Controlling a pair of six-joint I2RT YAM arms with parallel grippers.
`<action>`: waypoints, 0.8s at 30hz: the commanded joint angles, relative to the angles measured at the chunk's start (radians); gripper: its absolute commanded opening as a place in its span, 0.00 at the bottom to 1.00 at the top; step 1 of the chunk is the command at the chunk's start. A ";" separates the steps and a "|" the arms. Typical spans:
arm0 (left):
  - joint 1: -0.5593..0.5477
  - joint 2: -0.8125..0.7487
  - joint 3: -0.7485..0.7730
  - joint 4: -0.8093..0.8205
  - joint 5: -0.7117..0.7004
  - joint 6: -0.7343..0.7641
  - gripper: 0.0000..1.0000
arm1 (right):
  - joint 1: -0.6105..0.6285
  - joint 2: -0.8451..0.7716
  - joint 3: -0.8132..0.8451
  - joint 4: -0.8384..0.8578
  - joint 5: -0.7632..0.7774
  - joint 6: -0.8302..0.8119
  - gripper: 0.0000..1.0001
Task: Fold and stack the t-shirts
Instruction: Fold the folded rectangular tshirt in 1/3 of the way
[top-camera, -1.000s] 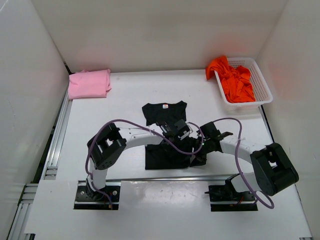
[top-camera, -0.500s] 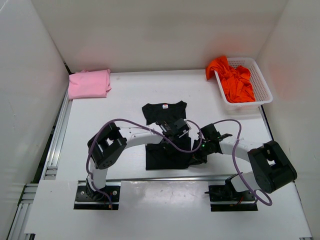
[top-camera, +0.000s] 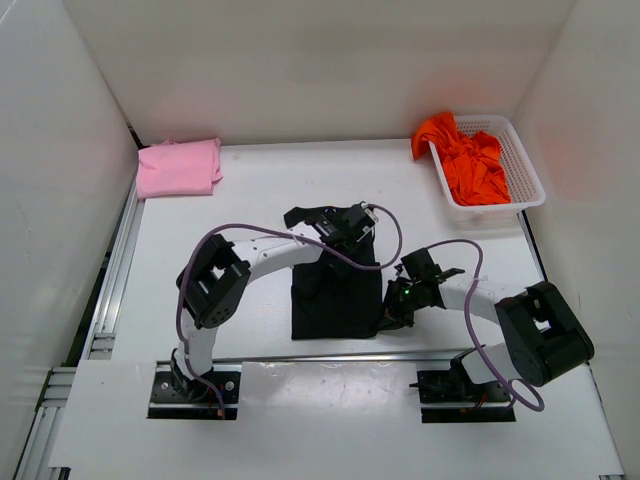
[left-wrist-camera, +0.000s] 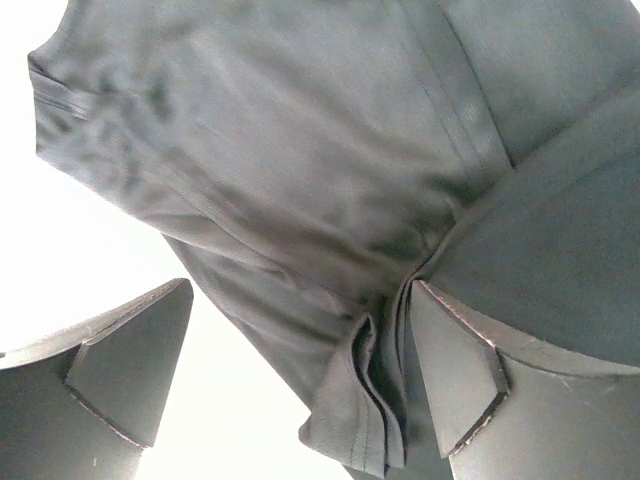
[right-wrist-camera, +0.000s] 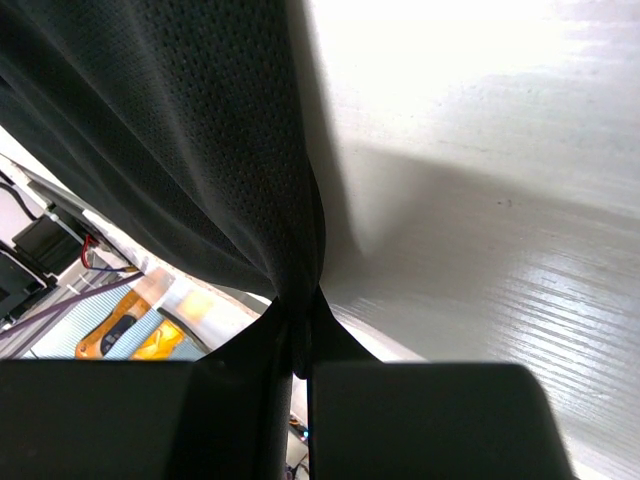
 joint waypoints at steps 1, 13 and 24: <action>0.034 0.010 0.052 0.014 -0.039 -0.001 1.00 | -0.001 0.010 -0.020 -0.011 0.032 -0.008 0.05; 0.149 -0.031 0.128 0.014 -0.074 -0.001 1.00 | -0.001 0.039 -0.020 -0.011 0.032 -0.008 0.05; 0.017 -0.111 -0.057 -0.242 0.191 -0.001 1.00 | -0.001 0.059 -0.002 -0.011 0.032 -0.018 0.05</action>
